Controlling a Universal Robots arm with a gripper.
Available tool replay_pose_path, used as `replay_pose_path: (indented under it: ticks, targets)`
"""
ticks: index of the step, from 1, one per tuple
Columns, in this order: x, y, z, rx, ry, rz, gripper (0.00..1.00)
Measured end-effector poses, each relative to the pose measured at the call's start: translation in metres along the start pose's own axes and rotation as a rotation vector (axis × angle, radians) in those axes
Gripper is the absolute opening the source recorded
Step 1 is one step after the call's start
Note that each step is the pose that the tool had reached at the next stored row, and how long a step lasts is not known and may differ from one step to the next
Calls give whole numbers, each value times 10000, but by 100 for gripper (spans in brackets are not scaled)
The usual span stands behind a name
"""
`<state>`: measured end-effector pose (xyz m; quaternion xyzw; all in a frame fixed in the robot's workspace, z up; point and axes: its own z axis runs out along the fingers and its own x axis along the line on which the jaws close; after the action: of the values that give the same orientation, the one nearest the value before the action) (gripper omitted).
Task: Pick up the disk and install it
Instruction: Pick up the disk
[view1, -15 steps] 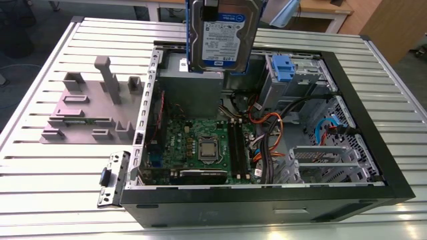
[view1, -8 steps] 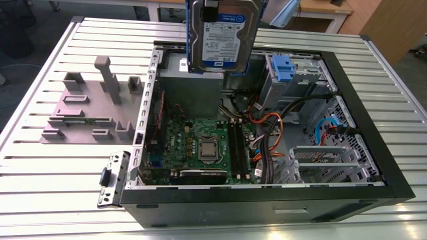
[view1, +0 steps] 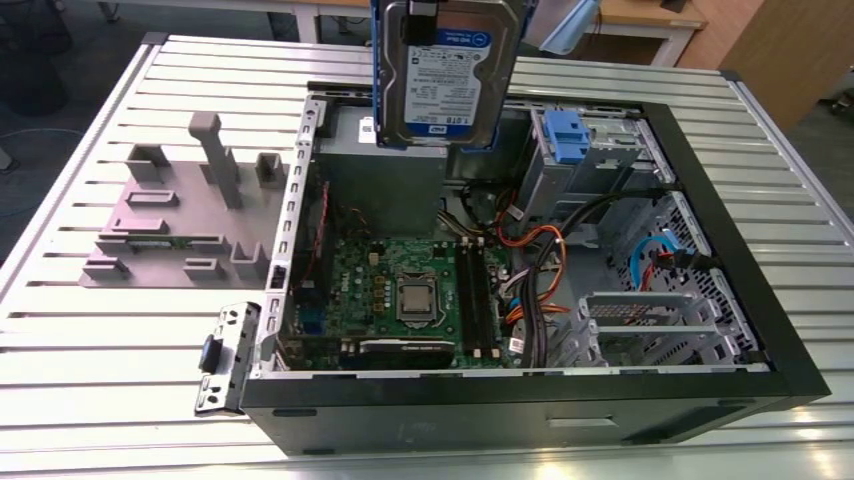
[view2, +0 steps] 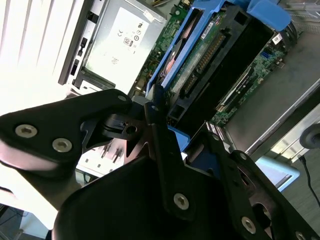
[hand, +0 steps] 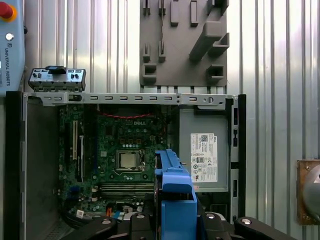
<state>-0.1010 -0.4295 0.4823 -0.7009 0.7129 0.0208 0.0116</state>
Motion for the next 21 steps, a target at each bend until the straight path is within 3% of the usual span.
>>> replay_pose_path:
  ticks: [21]
  targets:
    - [65,-15,6,0,11,0,36]
